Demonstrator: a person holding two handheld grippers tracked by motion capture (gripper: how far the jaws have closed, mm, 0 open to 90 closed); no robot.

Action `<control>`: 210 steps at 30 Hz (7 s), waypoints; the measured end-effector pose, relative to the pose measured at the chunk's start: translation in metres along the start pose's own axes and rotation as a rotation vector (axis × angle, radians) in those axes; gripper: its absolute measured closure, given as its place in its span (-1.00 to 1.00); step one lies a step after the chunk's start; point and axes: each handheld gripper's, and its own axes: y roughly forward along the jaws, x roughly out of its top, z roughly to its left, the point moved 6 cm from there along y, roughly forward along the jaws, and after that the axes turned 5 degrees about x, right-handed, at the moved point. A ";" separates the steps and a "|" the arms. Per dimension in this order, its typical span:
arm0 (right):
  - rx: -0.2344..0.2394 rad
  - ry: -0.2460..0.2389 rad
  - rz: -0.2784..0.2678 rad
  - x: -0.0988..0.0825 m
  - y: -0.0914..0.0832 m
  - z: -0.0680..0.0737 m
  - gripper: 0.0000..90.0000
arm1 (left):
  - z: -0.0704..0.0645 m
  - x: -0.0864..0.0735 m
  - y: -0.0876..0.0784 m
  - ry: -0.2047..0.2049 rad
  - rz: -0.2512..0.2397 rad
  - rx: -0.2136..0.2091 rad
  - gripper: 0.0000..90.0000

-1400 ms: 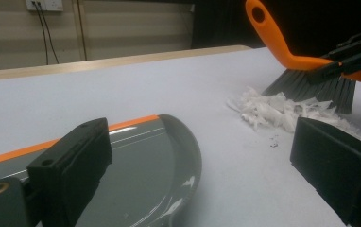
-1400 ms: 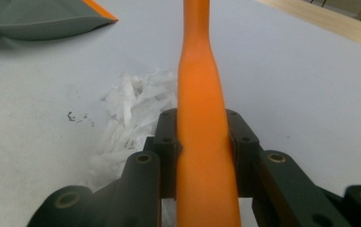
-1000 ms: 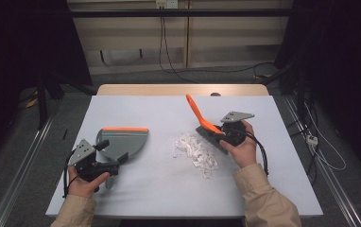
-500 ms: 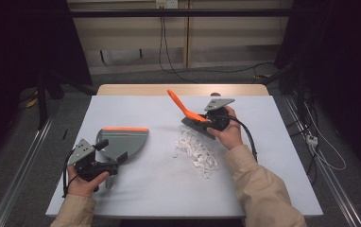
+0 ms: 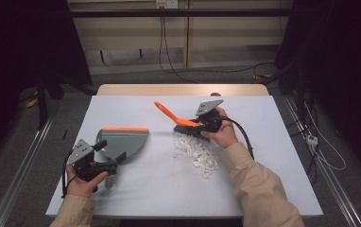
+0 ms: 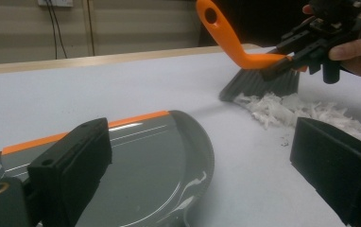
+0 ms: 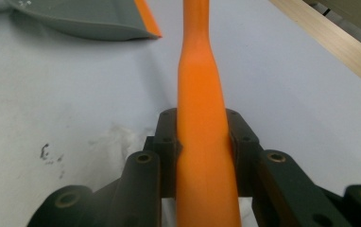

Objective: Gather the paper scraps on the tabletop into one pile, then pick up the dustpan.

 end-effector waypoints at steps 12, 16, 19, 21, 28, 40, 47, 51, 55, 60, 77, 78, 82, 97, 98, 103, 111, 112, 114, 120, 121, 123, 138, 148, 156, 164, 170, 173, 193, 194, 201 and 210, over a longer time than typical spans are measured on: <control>0.077 -0.022 0.018 -0.016 -0.026 0.030 0.59 | -0.001 0.000 0.000 0.017 0.009 -0.003 -0.87; 0.093 -0.009 0.003 -0.022 -0.033 0.036 0.59 | -0.003 0.000 0.000 0.024 0.016 -0.007 -0.87; 0.098 -0.012 -0.003 -0.024 -0.036 0.042 0.59 | -0.004 0.000 0.000 0.030 0.018 -0.011 -0.86; 0.095 -0.020 -0.010 -0.023 -0.038 0.045 0.59 | -0.005 0.000 0.000 0.034 0.021 -0.012 -0.87; -0.021 -0.013 -0.001 -0.015 -0.043 0.041 0.59 | -0.007 0.000 -0.001 0.037 0.036 -0.025 -0.87; -0.141 0.104 -0.049 -0.021 -0.064 0.029 0.59 | -0.009 -0.007 -0.007 0.058 0.090 -0.041 -0.90; -0.117 0.132 -0.081 -0.019 -0.066 0.037 0.59 | -0.011 -0.015 -0.012 0.034 0.124 -0.017 -0.84; -0.109 0.137 -0.080 -0.021 -0.066 0.040 0.59 | -0.010 -0.015 -0.015 0.041 0.125 0.002 -0.77; -0.105 0.142 -0.066 -0.025 -0.063 0.042 0.59 | -0.009 -0.016 -0.016 0.023 0.122 0.014 -0.78; -0.104 0.151 -0.069 -0.024 -0.063 0.042 0.59 | -0.010 -0.021 -0.014 0.034 0.151 0.017 -0.81; -0.115 0.165 -0.080 -0.022 -0.066 0.042 0.59 | 0.005 -0.042 -0.013 0.014 0.284 0.156 -0.75; -0.116 0.167 -0.080 -0.022 -0.066 0.042 0.59 | 0.005 -0.044 -0.013 -0.002 0.296 0.150 -0.74; -0.115 0.170 -0.076 -0.023 -0.065 0.043 0.59 | 0.009 -0.046 -0.015 -0.007 0.332 0.178 -0.61; -0.128 0.172 -0.086 -0.022 -0.068 0.044 0.59 | 0.009 -0.042 -0.012 -0.037 0.348 0.190 -0.45; -0.130 0.171 -0.085 -0.022 -0.068 0.044 0.59 | 0.009 -0.042 -0.012 -0.036 0.354 0.192 -0.43; -0.146 0.170 -0.102 -0.020 -0.069 0.043 0.59 | 0.007 -0.044 -0.007 -0.049 0.372 0.194 -0.31; -0.146 0.176 -0.097 -0.021 -0.069 0.043 0.59 | 0.006 -0.043 0.000 -0.053 0.401 0.185 0.05; -0.145 0.177 -0.097 -0.021 -0.069 0.043 0.59 | 0.006 -0.044 0.001 -0.058 0.405 0.186 0.07; -0.147 0.180 -0.096 -0.021 -0.069 0.043 0.59 | 0.007 -0.044 0.003 -0.062 0.416 0.187 0.10; -0.151 0.177 -0.087 -0.022 -0.068 0.043 0.59 | 0.007 -0.043 0.009 -0.081 0.444 0.196 0.16; -0.152 0.179 -0.089 -0.022 -0.067 0.043 0.59 | 0.007 -0.044 0.009 -0.070 0.459 0.199 0.23; -0.151 0.179 -0.090 -0.022 -0.067 0.043 0.59 | 0.010 -0.044 0.009 -0.073 0.451 0.211 0.34; -0.151 0.193 -0.098 -0.024 -0.068 0.041 0.59 | 0.016 -0.034 0.004 -0.076 0.409 0.178 0.39; -0.160 0.204 -0.113 -0.025 -0.072 0.038 0.59 | 0.013 -0.025 -0.005 -0.045 0.367 0.113 0.40; -0.180 0.217 -0.119 -0.026 -0.072 0.037 0.59 | -0.002 -0.018 -0.019 -0.009 0.354 -0.037 0.40; -0.203 0.244 -0.125 -0.029 -0.073 0.033 0.59 | -0.011 -0.018 -0.022 0.064 0.384 -0.103 0.40; -0.214 0.252 -0.129 -0.030 -0.075 0.032 0.59 | -0.018 -0.023 -0.027 0.118 0.407 -0.162 0.40; -0.218 0.262 -0.131 -0.032 -0.075 0.031 0.59 | -0.019 -0.027 -0.030 0.134 0.419 -0.181 0.40; -0.224 0.276 -0.115 -0.037 -0.073 0.029 0.59 | -0.030 -0.040 -0.039 0.213 0.485 -0.280 0.39; -0.222 0.279 -0.116 -0.037 -0.073 0.029 0.59 | -0.031 -0.041 -0.037 0.201 0.476 -0.282 0.39; -0.230 0.285 -0.106 -0.040 -0.071 0.028 0.59 | -0.027 -0.047 -0.033 0.183 0.488 -0.296 0.39; -0.229 0.279 -0.095 -0.040 -0.069 0.030 0.59 | -0.027 -0.048 -0.029 0.225 0.497 -0.267 0.37</control>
